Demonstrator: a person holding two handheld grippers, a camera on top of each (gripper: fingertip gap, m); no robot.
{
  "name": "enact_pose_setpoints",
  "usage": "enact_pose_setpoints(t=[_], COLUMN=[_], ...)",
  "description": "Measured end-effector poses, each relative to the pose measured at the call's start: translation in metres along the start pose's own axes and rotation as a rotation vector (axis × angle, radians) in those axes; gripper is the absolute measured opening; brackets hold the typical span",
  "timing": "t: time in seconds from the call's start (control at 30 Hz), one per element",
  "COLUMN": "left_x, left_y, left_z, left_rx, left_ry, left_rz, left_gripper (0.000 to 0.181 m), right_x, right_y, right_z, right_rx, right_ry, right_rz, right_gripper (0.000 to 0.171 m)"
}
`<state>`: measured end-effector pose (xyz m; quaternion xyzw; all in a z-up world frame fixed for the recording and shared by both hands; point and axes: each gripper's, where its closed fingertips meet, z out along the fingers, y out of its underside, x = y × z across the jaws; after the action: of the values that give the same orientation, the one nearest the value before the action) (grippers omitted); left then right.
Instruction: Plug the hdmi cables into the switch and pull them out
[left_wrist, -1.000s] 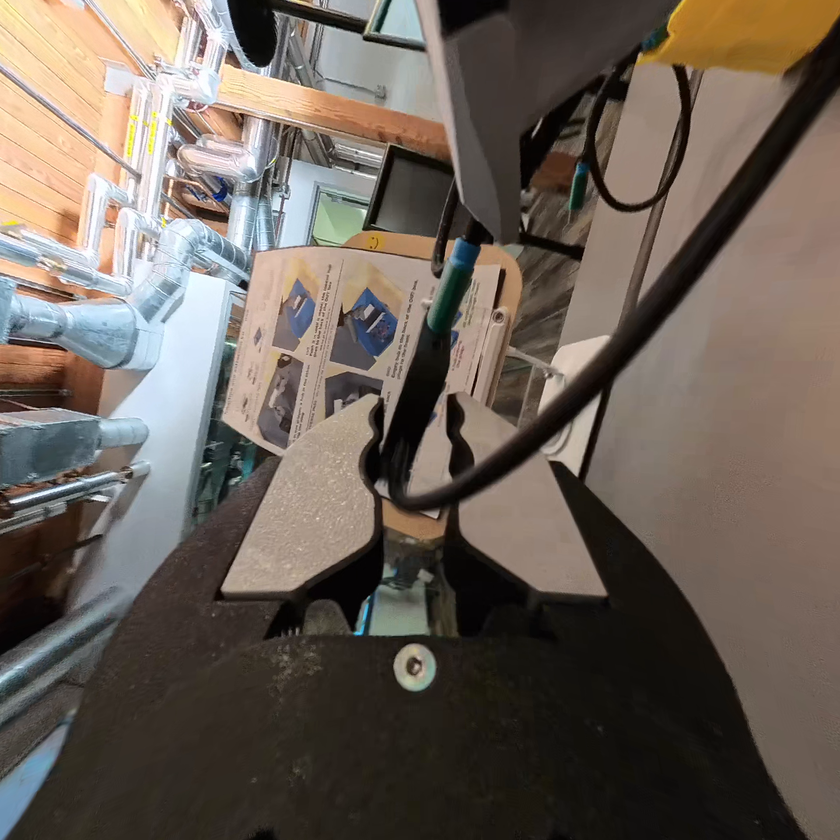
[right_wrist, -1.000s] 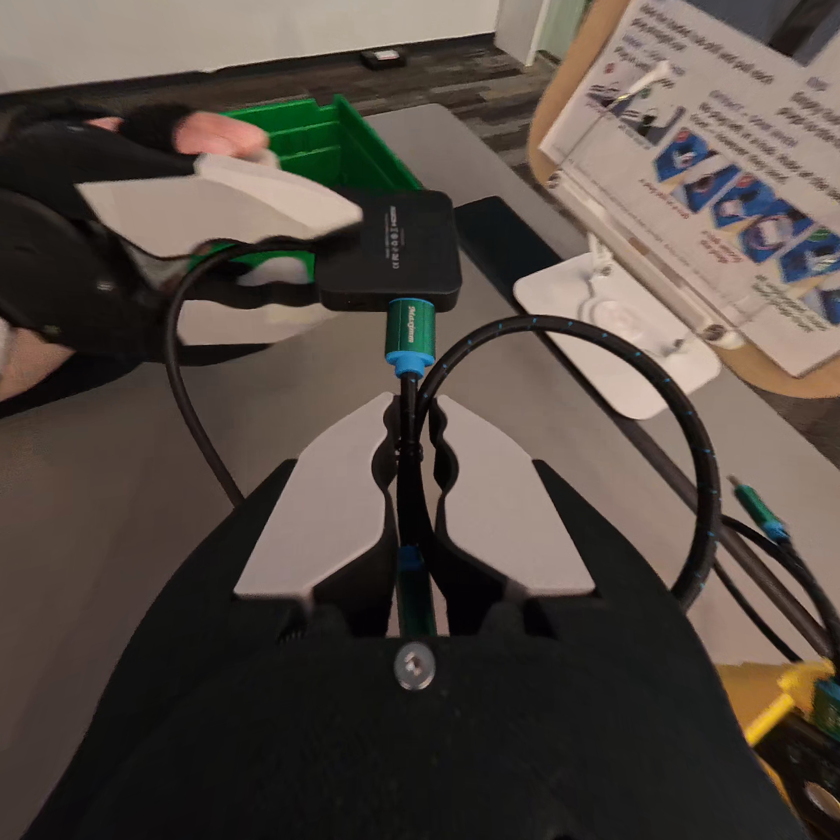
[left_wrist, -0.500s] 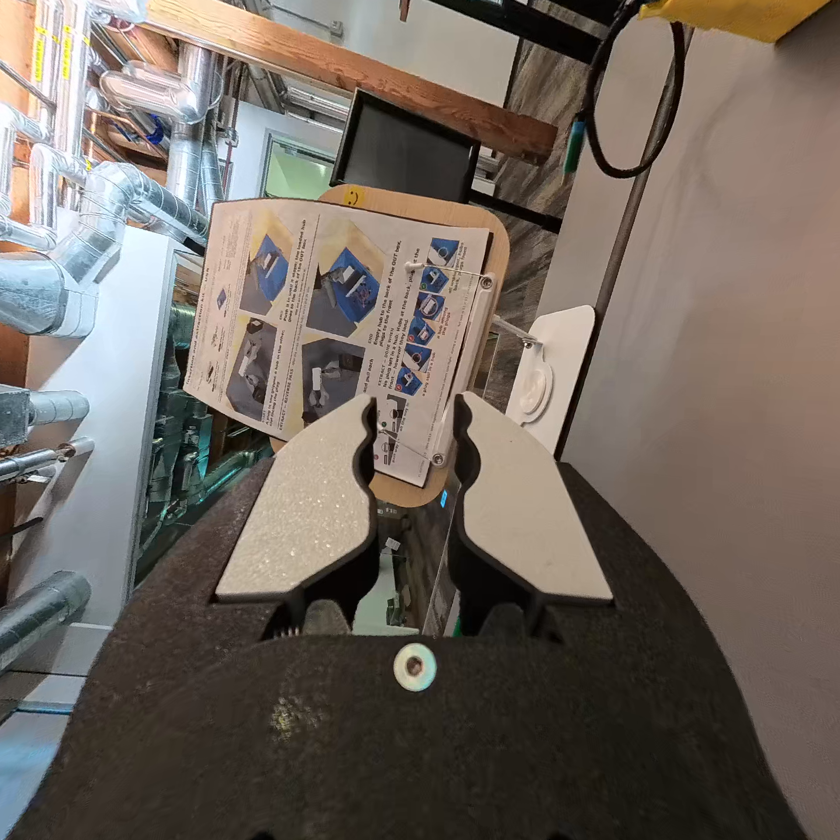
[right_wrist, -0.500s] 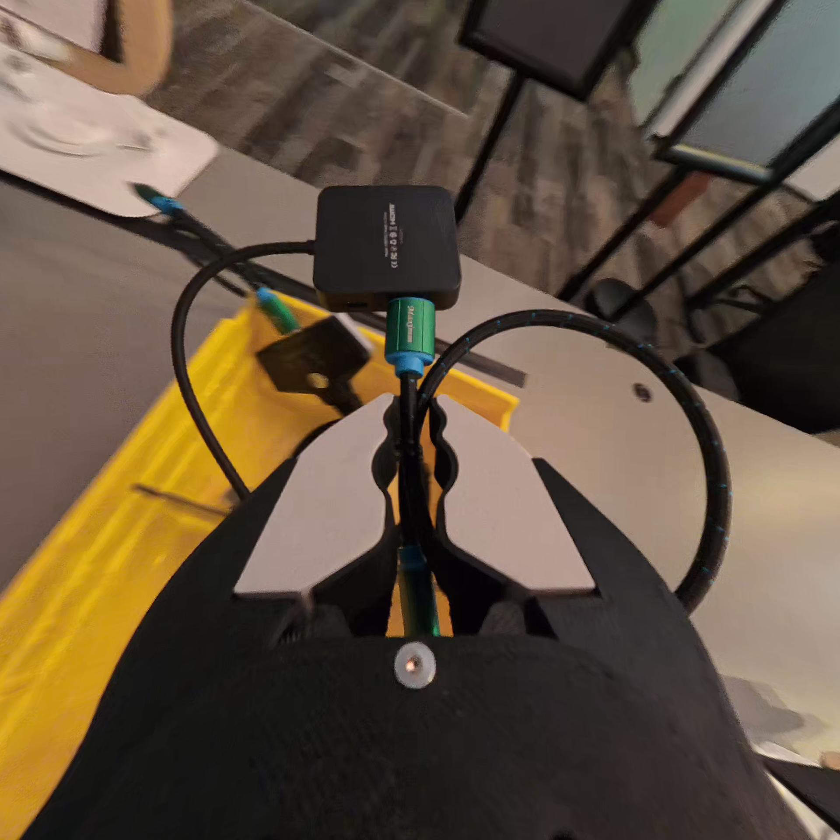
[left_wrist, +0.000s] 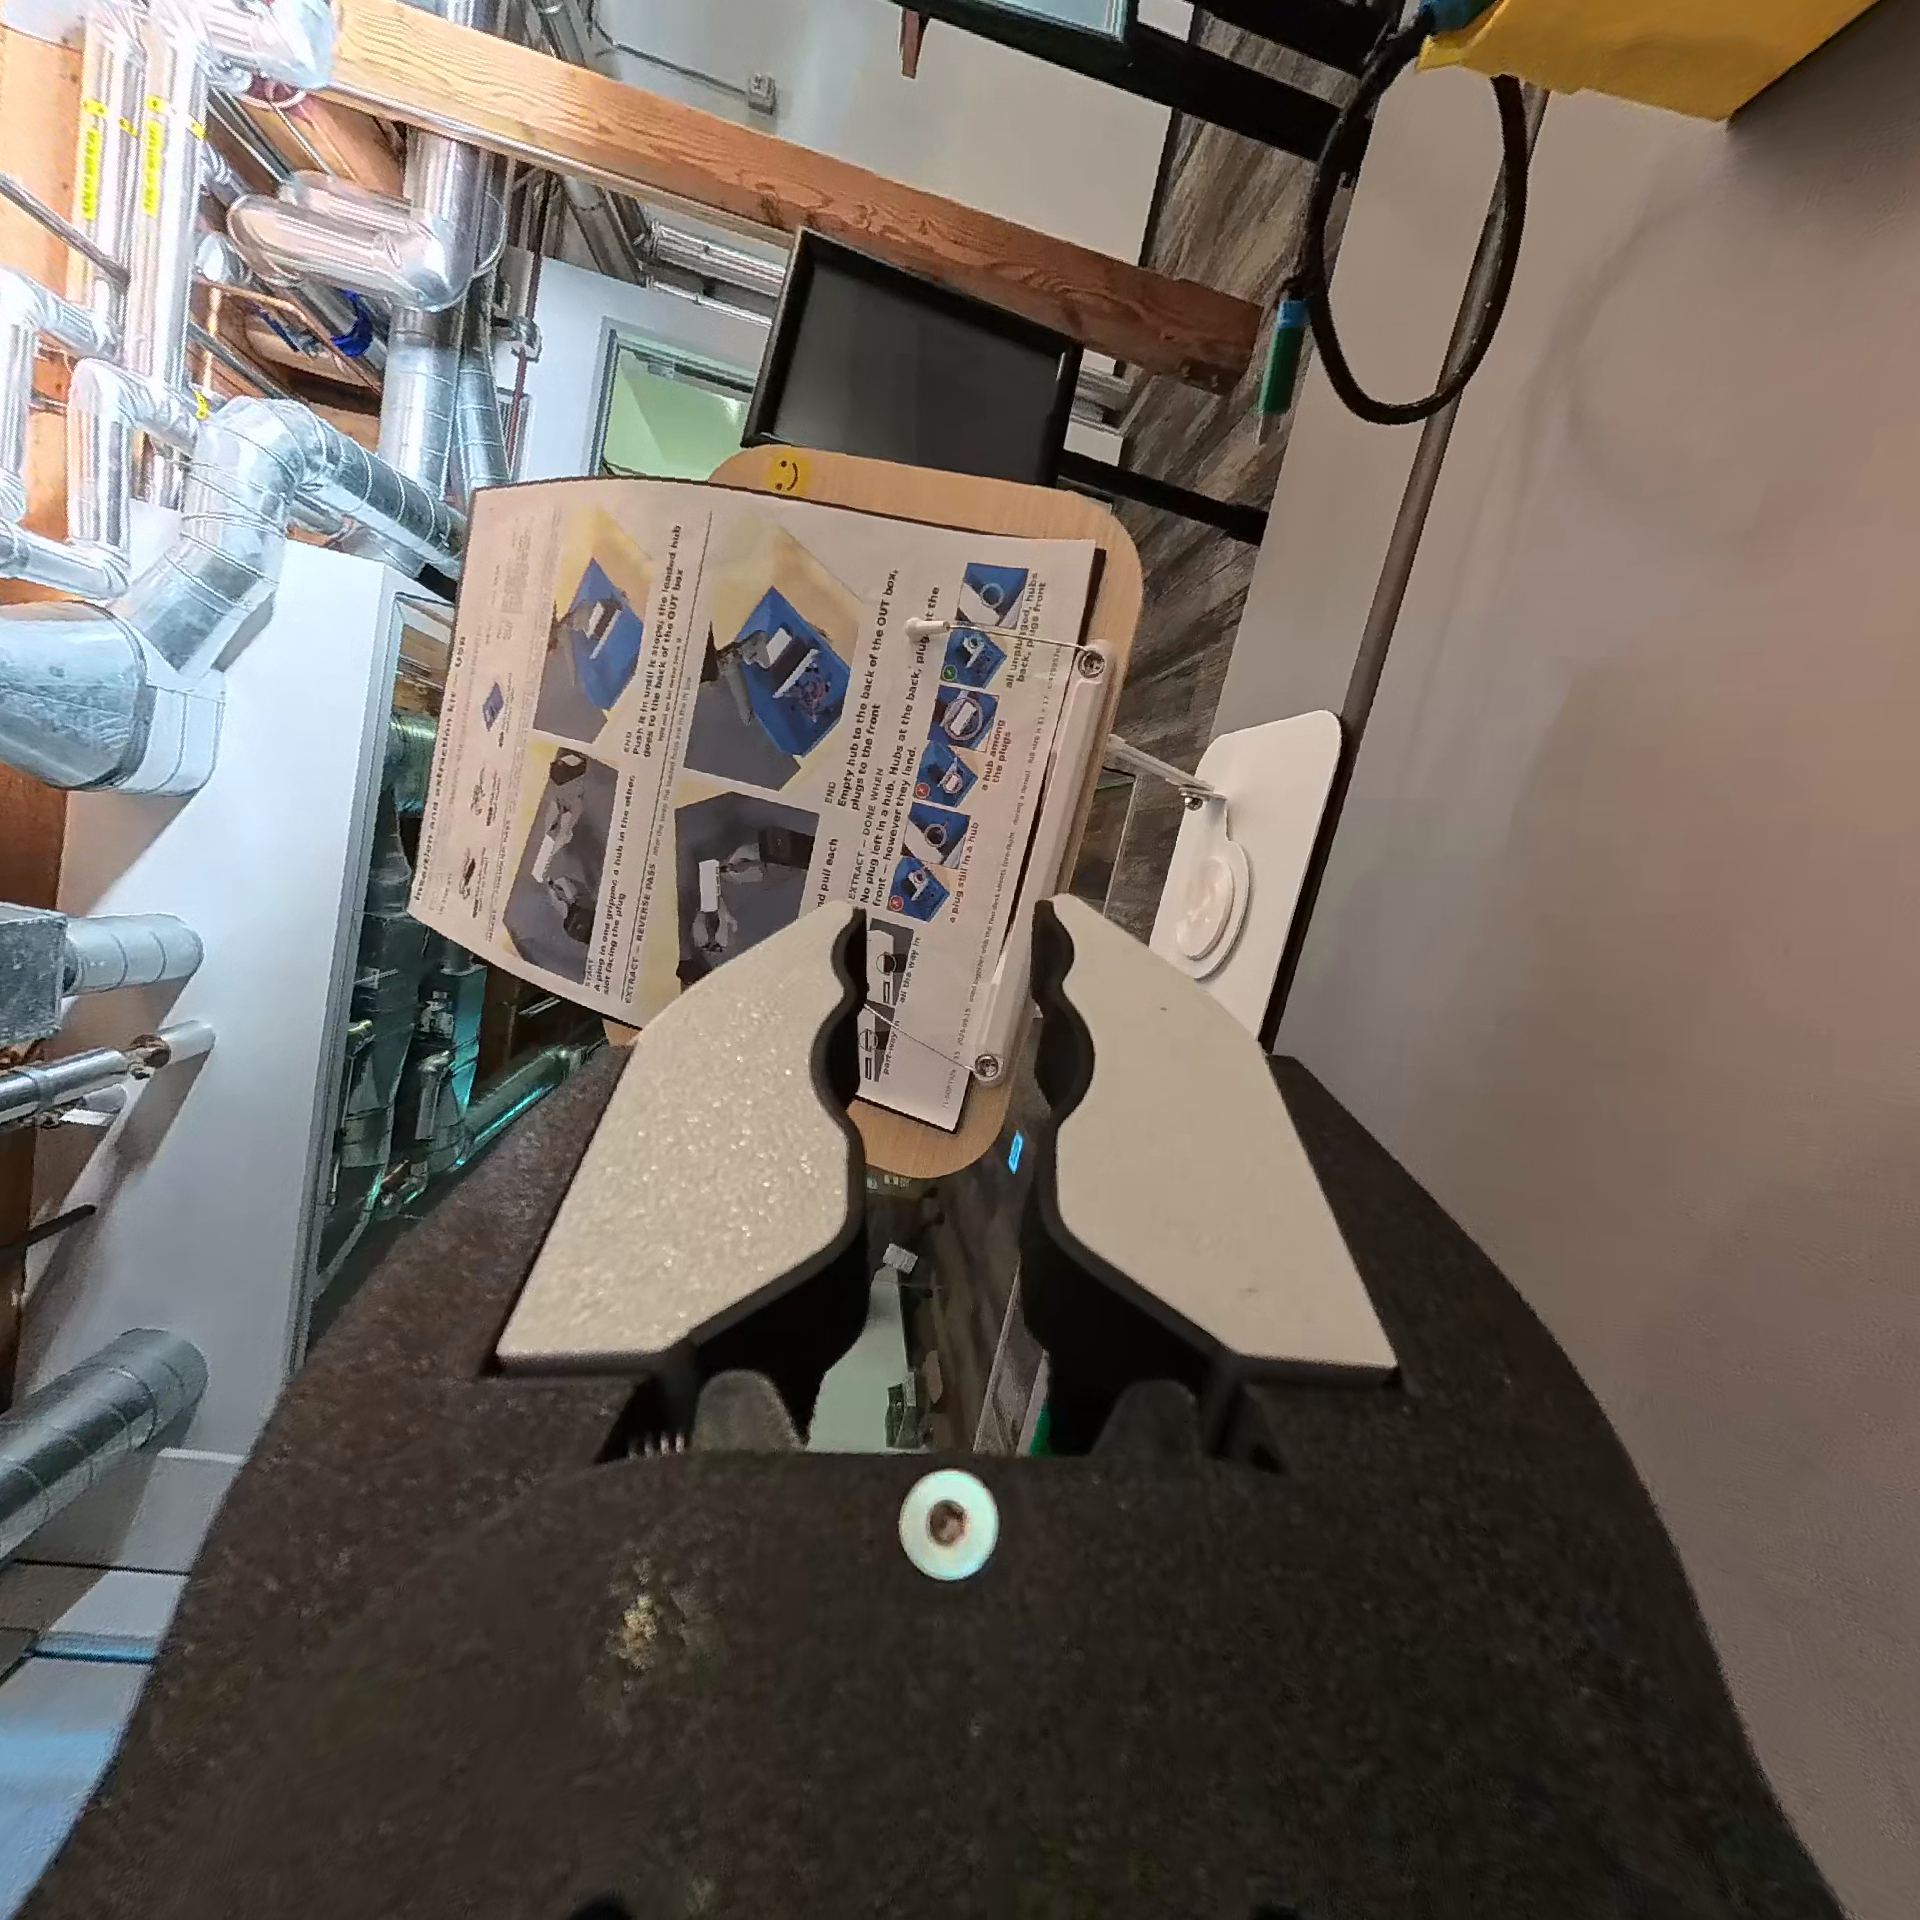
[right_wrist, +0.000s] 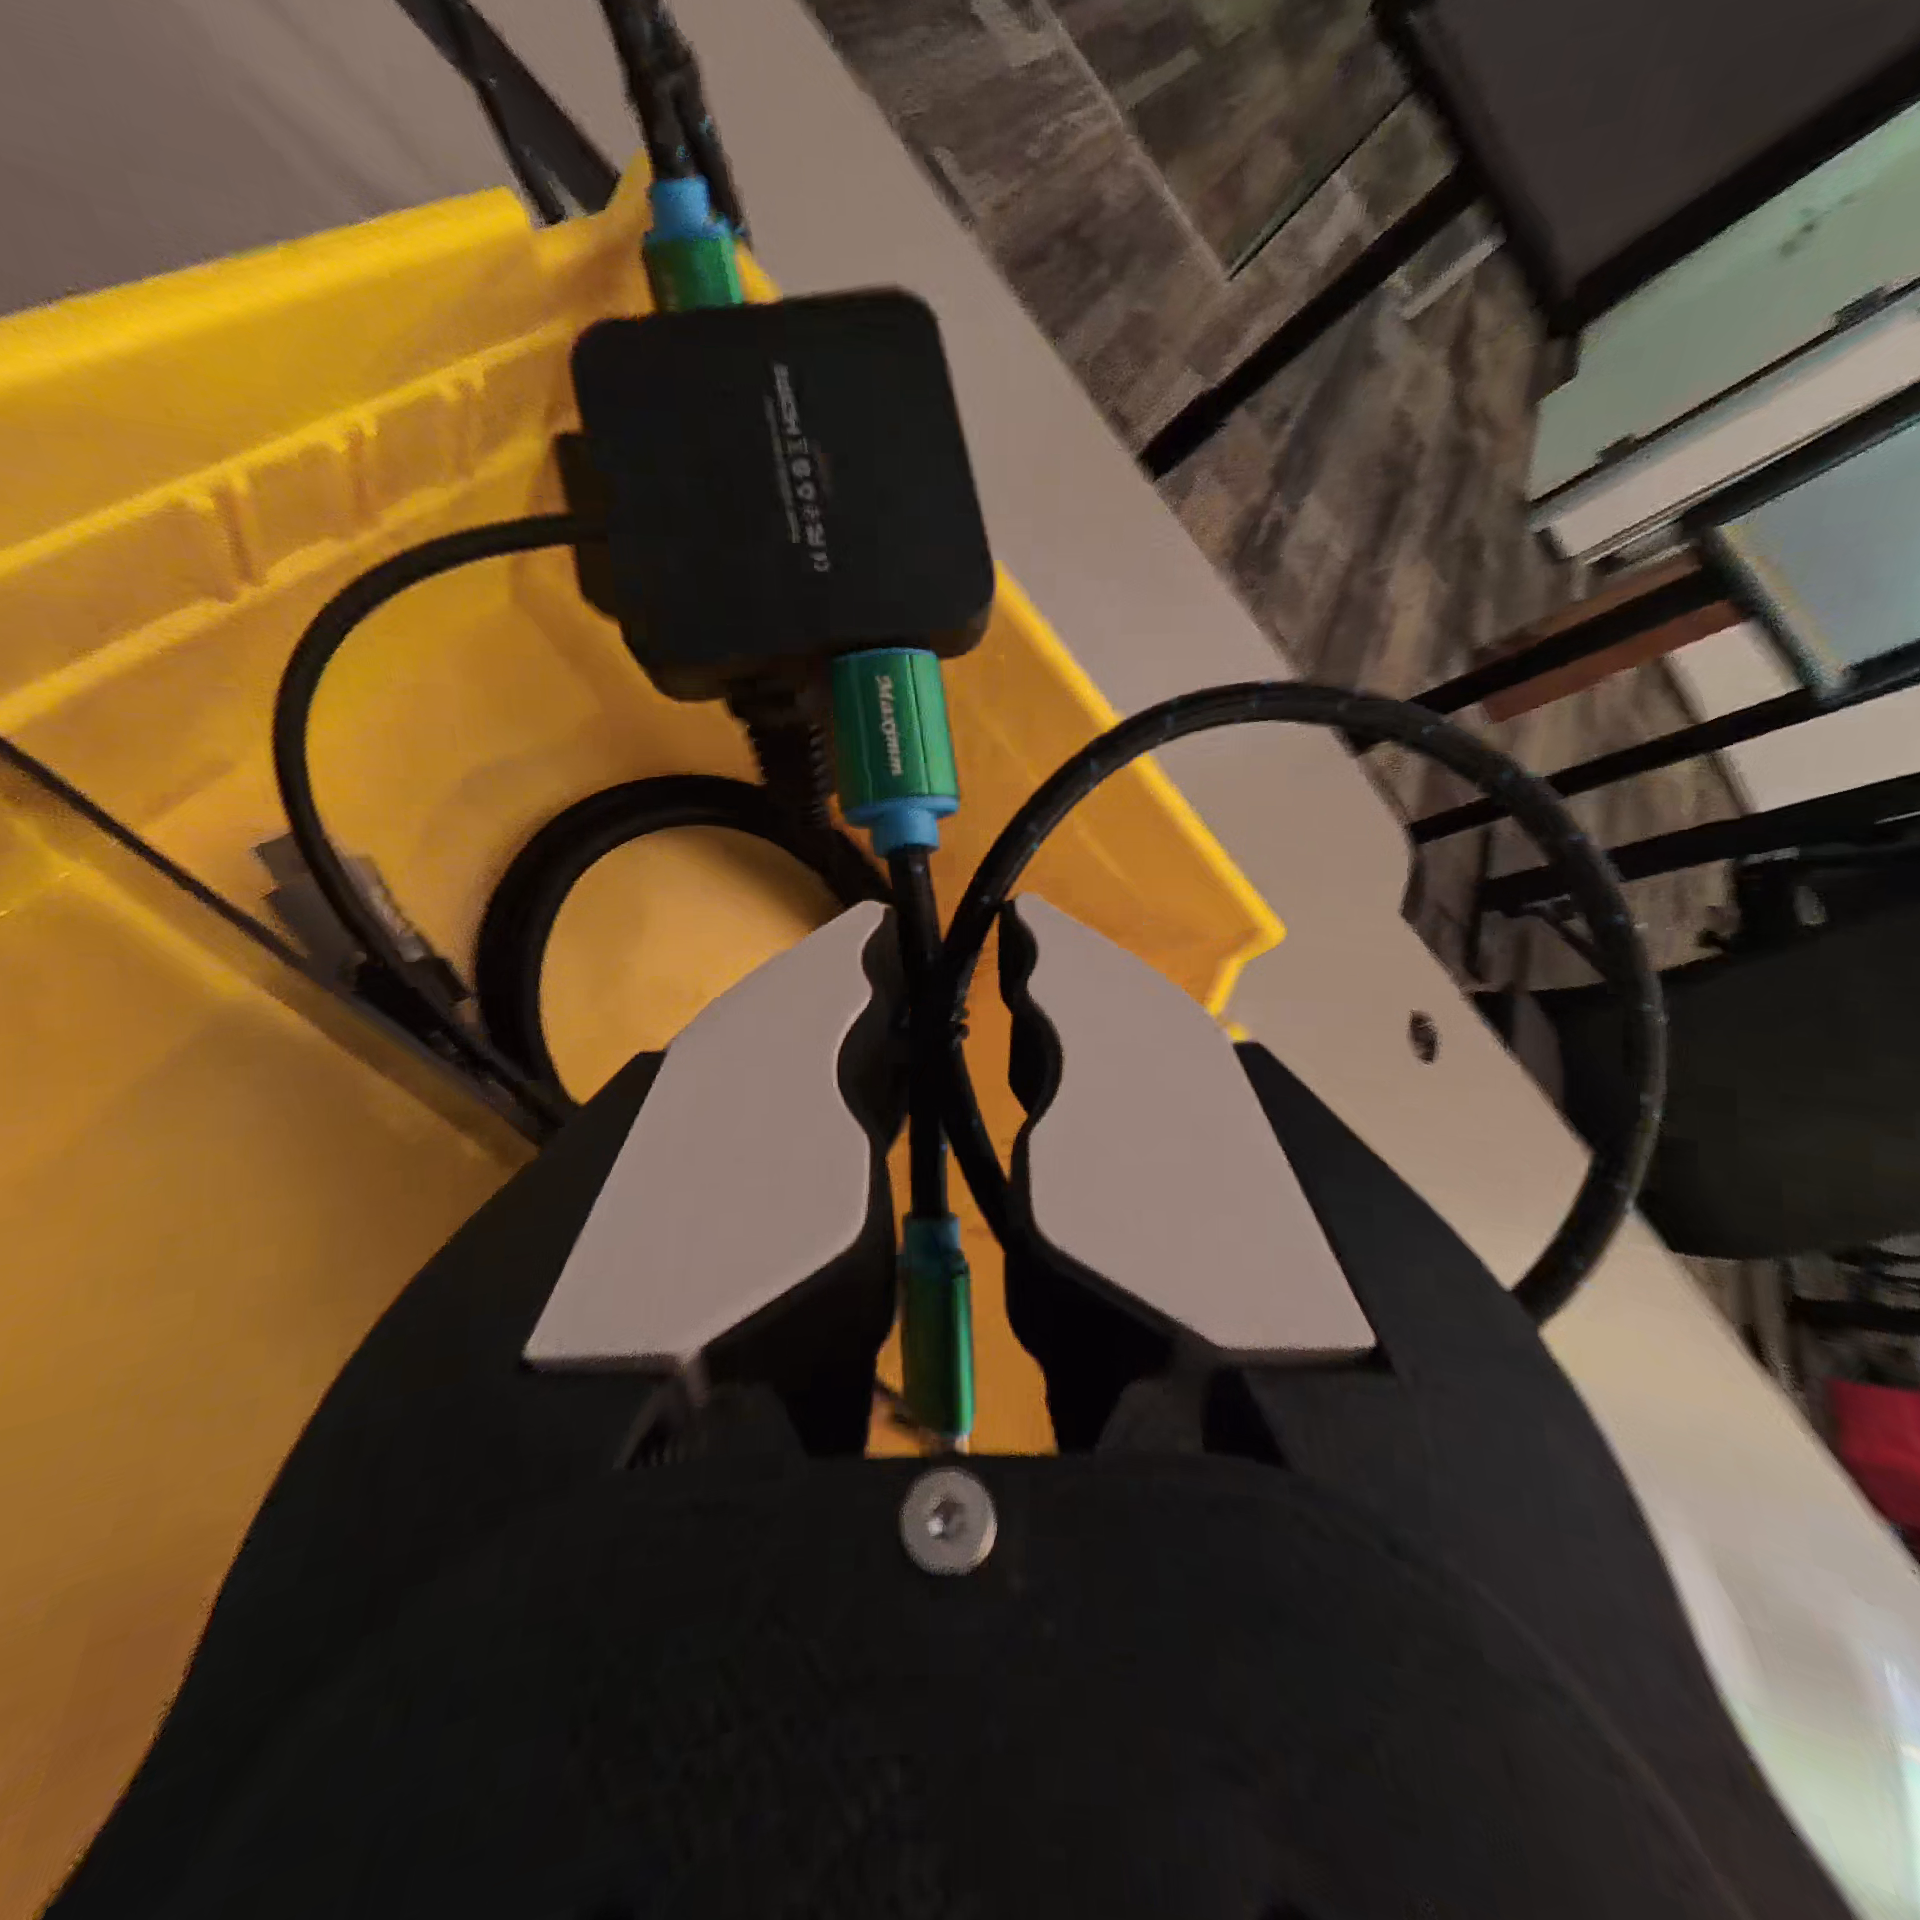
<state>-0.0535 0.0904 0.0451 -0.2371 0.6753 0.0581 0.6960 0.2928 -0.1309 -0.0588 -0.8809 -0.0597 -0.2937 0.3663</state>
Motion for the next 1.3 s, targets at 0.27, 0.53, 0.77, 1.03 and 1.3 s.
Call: enact_pose_setpoints(t=[0.27,0.53,0.77,1.03,1.3], left_x=[-0.009,-0.046,-0.069,-0.018,0.049], left_y=[0.007,0.131,0.254,0.341,0.35], left_z=[-0.003,-0.043,-0.133,-0.196,-0.19], left_rx=[-0.015,-0.498,-0.801,-1.161,-1.237], left_ry=[-0.011,0.136,0.067,0.071,0.381], left_rz=[-0.012,-0.349,-0.952,-1.324,-1.463], left_gripper=[0.03,0.028,0.029,0.037,0.038], right_x=[0.004,0.043,-0.006,-0.048,-0.07], right_y=[-0.014,0.01,0.092,0.12,0.103], right_z=[-0.004,-0.098,-0.08,-0.06,-0.053], right_rx=[-0.003,-0.092,-0.425,-0.63,-0.744], right_ry=[0.055,0.099,-0.14,-0.335,-0.403], right_rz=[-0.029,0.544,0.805,0.965,0.833], right_gripper=[0.04,0.049,0.048,0.017,0.007])
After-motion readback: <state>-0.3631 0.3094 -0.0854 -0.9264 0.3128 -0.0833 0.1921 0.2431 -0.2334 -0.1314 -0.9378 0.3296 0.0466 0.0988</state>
